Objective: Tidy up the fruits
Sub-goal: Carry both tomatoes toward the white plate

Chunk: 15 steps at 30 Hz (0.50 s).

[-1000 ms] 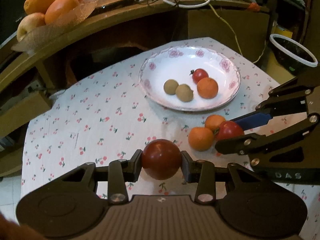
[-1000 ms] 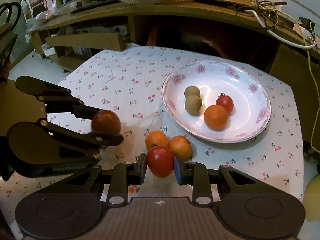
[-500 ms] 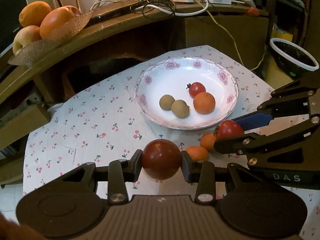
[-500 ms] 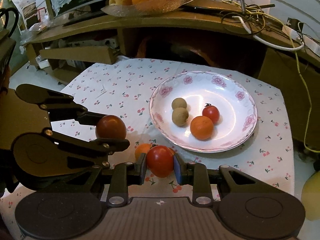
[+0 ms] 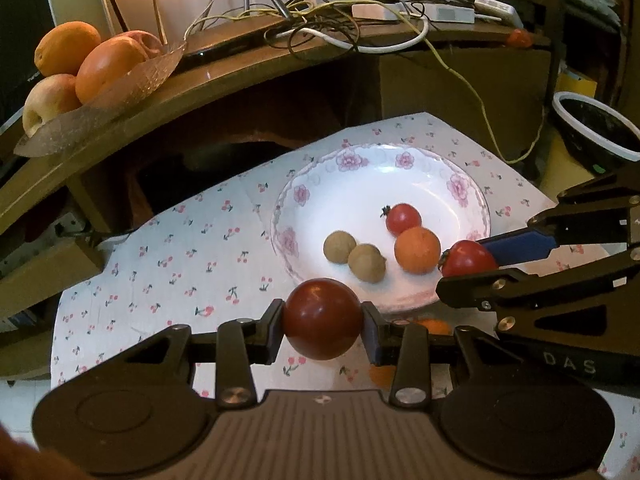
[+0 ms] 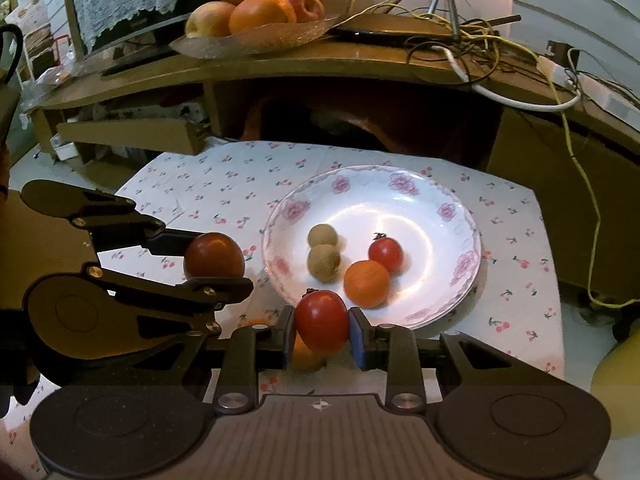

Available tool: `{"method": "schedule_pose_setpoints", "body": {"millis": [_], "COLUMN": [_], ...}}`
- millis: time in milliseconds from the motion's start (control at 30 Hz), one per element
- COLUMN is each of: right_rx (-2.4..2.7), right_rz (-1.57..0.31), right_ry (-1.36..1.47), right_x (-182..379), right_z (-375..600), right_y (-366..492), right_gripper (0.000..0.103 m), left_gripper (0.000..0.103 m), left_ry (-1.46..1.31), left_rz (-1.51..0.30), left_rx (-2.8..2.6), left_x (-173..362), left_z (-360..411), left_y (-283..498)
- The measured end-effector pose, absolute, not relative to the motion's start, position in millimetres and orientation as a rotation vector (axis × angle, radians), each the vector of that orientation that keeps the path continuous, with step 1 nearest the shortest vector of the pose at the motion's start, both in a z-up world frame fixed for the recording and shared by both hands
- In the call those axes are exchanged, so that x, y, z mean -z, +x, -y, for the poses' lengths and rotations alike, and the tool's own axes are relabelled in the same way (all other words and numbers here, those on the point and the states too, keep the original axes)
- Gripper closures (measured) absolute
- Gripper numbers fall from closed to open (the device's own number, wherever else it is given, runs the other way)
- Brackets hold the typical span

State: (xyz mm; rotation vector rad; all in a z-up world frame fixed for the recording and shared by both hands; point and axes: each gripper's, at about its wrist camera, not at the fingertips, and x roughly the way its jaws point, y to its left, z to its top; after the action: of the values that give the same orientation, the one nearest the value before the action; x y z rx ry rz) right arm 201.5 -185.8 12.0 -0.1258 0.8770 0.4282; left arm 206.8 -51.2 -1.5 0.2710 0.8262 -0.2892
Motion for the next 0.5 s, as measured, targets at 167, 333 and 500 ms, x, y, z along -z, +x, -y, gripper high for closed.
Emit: {"method": "schedule_pose_setpoints", "body": {"millis": [167,333,500], "right_rx": [-0.404,-0.388,-0.372], "right_rz": [-0.872,-0.874,-0.877], "right_ry": [-0.112,-0.104,-0.097], "right_x": [-11,-8,-4], "right_z": [191,195,199], "right_y": [207,213,219], "right_gripper": [0.072,0.072,0.072], "left_gripper": [0.059,0.059,0.059], "left_ry": [0.273,0.266,0.255], "left_rz": [-0.826,-0.83,-0.827], "left_rx": [0.281,0.281,0.283], "left_x": [4,8,12], "left_z": [57,60,62], "left_y": [214,220,226]}}
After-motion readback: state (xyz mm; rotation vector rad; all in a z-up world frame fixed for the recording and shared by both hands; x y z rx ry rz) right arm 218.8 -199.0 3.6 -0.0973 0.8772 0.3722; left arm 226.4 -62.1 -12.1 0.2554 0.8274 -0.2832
